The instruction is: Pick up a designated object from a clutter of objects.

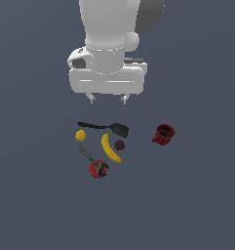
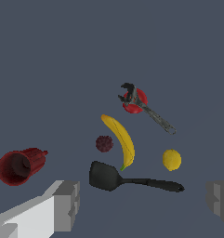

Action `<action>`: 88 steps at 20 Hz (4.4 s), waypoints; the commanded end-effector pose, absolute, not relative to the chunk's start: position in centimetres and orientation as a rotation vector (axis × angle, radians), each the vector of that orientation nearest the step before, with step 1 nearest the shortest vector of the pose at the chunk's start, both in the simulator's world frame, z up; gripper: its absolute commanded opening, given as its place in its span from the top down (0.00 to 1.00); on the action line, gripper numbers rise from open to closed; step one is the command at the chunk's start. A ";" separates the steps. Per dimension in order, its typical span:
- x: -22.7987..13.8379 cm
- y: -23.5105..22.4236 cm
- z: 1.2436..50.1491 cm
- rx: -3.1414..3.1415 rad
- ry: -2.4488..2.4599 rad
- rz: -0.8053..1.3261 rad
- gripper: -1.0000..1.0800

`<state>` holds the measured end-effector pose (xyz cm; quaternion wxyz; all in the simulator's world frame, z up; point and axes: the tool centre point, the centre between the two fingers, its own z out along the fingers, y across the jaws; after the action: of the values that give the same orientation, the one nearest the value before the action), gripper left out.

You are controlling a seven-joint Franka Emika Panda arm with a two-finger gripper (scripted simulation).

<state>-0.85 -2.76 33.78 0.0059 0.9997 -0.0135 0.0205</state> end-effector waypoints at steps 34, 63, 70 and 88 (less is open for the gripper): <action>-0.2 -3.7 28.4 3.096 -0.494 0.021 0.04; -0.4 -0.6 16.1 2.748 -1.535 0.004 0.04; -1.0 0.1 13.3 2.606 -1.764 0.001 0.04; -2.6 1.2 8.2 2.284 -2.158 0.000 0.04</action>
<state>-2.57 1.14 8.41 -0.0002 0.7323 -0.6809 -0.0003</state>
